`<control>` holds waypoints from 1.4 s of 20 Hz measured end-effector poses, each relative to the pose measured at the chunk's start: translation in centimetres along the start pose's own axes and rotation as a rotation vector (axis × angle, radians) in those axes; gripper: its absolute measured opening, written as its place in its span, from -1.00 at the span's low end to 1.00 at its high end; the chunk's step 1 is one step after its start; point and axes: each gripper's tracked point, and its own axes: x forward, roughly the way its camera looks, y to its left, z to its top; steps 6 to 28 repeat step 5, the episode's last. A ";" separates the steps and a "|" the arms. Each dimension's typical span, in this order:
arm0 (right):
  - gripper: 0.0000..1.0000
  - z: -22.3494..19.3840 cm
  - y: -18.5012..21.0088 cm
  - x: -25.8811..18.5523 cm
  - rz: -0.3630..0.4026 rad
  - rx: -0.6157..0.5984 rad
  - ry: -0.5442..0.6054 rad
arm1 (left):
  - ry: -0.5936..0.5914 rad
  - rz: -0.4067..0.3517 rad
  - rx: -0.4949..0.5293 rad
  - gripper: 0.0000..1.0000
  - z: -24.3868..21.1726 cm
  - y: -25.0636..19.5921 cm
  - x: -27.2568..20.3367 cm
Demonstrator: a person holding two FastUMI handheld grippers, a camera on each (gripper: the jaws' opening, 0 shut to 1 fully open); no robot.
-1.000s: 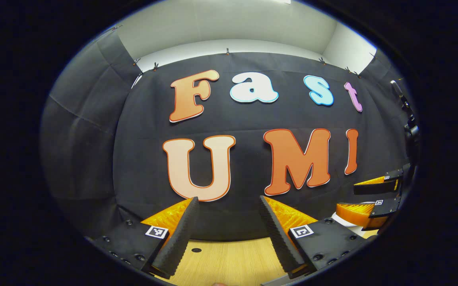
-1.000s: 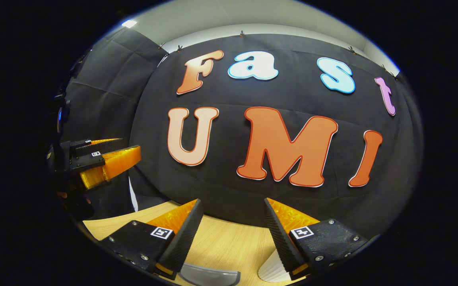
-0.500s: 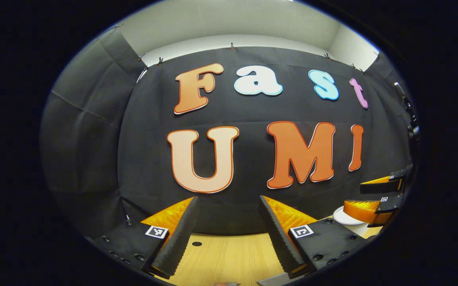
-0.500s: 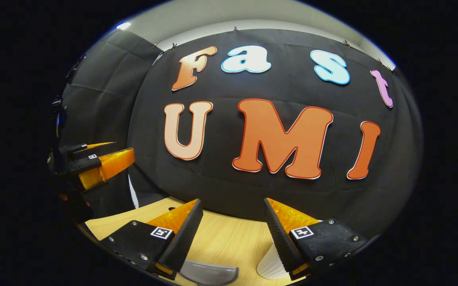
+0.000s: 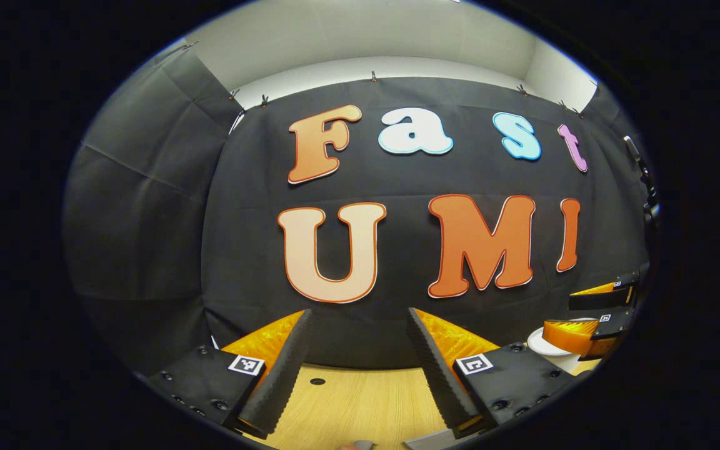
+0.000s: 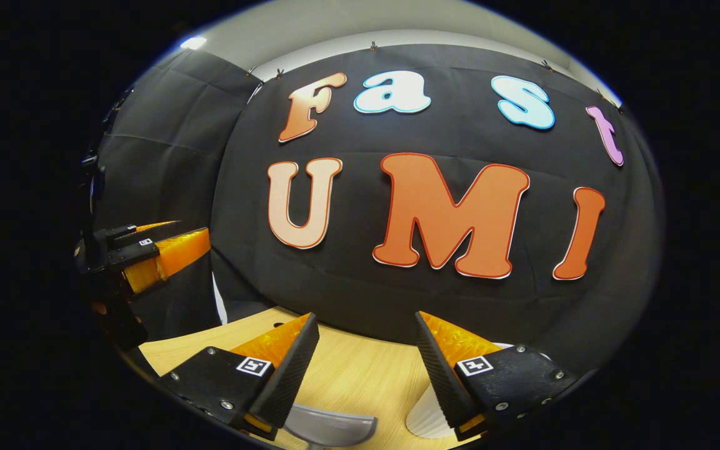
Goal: Pick up the small broom and dustpan from the desktop, sweep the trash into the dustpan with the broom, and then empty the trash into the garbage bin.
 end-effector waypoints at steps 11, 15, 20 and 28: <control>0.84 -0.1 0.4 -0.5 0.030 -0.004 -0.009 | -0.005 0.030 0.019 0.90 0.1 0.2 -1.4; 0.84 -0.1 0.4 -0.5 0.030 -0.004 -0.009 | -0.005 0.030 0.019 0.90 0.1 0.2 -1.4; 0.84 -0.1 0.4 -0.5 0.030 -0.004 -0.009 | -0.005 0.030 0.019 0.90 0.1 0.2 -1.4; 0.84 -0.1 0.4 -0.5 0.030 -0.004 -0.009 | -0.005 0.030 0.019 0.90 0.1 0.2 -1.4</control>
